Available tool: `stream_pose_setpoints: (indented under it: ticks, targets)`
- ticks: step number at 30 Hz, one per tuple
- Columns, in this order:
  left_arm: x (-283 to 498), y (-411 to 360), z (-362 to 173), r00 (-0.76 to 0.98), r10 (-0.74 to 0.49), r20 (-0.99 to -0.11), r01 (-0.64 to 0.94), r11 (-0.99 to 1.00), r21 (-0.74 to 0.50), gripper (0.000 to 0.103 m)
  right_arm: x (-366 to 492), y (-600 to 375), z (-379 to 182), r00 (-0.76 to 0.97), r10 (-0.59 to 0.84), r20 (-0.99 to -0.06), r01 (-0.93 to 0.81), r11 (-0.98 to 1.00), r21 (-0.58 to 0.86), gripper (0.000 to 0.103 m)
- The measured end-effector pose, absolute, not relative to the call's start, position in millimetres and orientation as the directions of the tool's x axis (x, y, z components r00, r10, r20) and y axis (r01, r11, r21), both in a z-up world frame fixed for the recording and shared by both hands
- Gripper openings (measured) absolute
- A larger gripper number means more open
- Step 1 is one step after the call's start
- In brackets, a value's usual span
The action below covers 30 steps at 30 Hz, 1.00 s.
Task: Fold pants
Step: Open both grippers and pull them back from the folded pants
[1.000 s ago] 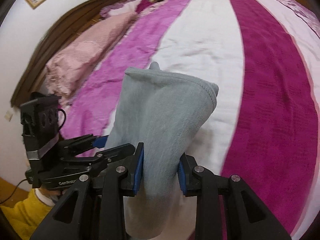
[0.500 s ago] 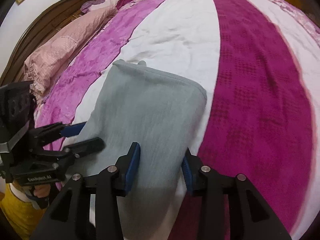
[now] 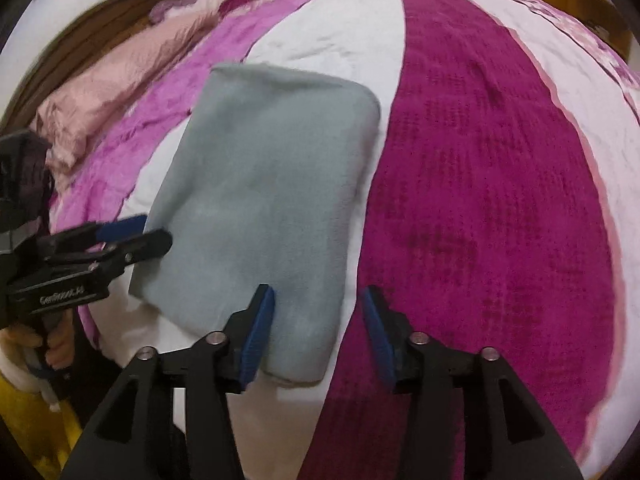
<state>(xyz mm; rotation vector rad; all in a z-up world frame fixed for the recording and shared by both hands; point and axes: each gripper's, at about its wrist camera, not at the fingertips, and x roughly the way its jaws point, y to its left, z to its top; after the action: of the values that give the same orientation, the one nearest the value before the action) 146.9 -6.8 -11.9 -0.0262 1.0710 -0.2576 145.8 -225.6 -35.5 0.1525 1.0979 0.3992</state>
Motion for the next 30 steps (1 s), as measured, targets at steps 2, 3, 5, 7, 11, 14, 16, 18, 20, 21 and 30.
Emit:
stream_pose_setpoints:
  ticks: [2, 3, 5, 7, 11, 14, 16, 18, 20, 21, 30]
  targets:
    - [144.5, -8.7, -7.6, 0.459, -0.203, -0.865, 0.179, 0.975, -0.134, 0.063, 144.7, -229.0, -35.2, 0.398, 0.396, -0.828, -0.206, 0.918, 0.340, 0.040]
    - [142.0, -11.3, -4.5, 0.465, -0.190, -0.865, 0.176, 0.977, -0.121, 0.062, 142.7, -229.6, -33.4, 0.403, 0.390, -0.828, -0.190, 0.921, 0.341, 0.040]
    - [132.1, -17.7, 2.1, 0.481, -0.166, -0.861, 0.181, 0.980, -0.087, 0.062, 138.3, -229.8, -28.4, 0.418, 0.374, -0.828, -0.183, 0.927, 0.327, 0.040]
    - [122.5, -23.3, 6.0, 0.491, -0.163, -0.856, 0.191, 0.979, -0.076, 0.062, 129.5, -227.8, -20.3, 0.434, 0.359, -0.826, -0.189, 0.933, 0.306, 0.040]
    - [99.9, -32.6, 9.8, 0.515, -0.139, -0.846, 0.185, 0.981, -0.048, 0.061, 111.9, -231.0, -10.0, 0.453, 0.361, -0.815, -0.191, 0.932, 0.307, 0.041]
    - [86.6, -36.3, 8.5, 0.525, -0.121, -0.842, 0.172, 0.984, -0.034, 0.062, 95.0, -233.0, -5.9, 0.474, 0.337, -0.813, -0.186, 0.941, 0.282, 0.041]
    - [79.4, -36.7, 6.1, 0.530, -0.112, -0.841, 0.160, 0.987, -0.030, 0.062, 86.0, -232.6, -4.9, 0.485, 0.316, -0.815, -0.181, 0.949, 0.260, 0.042]
    - [73.5, -35.7, 2.7, 0.536, -0.093, -0.839, 0.140, 0.990, -0.021, 0.062, 77.0, -232.1, -7.2, 0.494, 0.278, -0.824, -0.164, 0.960, 0.225, 0.047]
    - [70.5, -33.6, -1.0, 0.537, -0.079, -0.840, 0.113, 0.993, -0.021, 0.062, 71.7, -232.4, -10.6, 0.499, 0.253, -0.829, -0.144, 0.967, 0.209, 0.052]
    - [70.7, -32.1, -3.9, 0.532, -0.069, -0.844, 0.092, 0.995, -0.023, 0.064, 69.3, -233.4, -12.7, 0.504, 0.243, -0.829, -0.132, 0.970, 0.204, 0.058]
    - [75.3, -35.8, -28.0, 0.478, -0.037, -0.877, 0.074, 0.997, -0.002, 0.091, 70.7, -232.4, -34.5, 0.525, 0.176, -0.833, -0.069, 0.984, 0.165, 0.080]
